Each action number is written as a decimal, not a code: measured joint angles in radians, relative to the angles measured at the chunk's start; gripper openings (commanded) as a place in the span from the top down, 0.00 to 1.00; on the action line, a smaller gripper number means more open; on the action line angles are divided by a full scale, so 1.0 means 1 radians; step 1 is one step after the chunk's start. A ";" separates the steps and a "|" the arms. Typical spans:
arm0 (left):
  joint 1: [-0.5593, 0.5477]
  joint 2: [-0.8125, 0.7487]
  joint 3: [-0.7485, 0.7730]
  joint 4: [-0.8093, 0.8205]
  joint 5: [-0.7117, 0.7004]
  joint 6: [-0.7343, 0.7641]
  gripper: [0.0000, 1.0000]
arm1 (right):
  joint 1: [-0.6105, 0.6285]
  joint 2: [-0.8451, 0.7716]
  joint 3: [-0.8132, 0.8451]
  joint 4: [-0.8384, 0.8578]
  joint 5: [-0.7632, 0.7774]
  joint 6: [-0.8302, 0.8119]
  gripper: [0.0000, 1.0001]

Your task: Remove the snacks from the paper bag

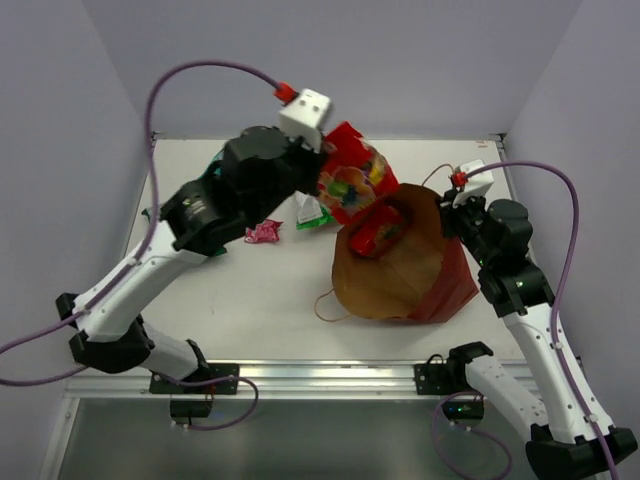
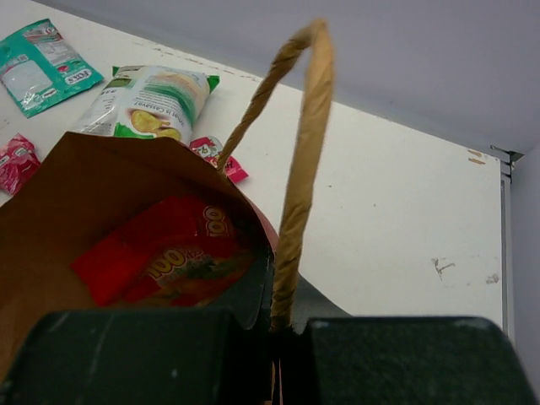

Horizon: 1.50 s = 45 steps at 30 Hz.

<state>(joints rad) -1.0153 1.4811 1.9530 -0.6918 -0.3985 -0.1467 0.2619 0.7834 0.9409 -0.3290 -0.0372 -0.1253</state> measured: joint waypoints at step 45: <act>-0.148 0.122 -0.333 0.137 0.167 -0.250 0.14 | 0.002 -0.009 -0.001 0.008 0.047 0.006 1.00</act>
<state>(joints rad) -1.1629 1.6028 1.6199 -0.5552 -0.2310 -0.3969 0.2638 0.7742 0.9401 -0.3210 0.0093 -0.1188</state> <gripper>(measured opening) 0.856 0.011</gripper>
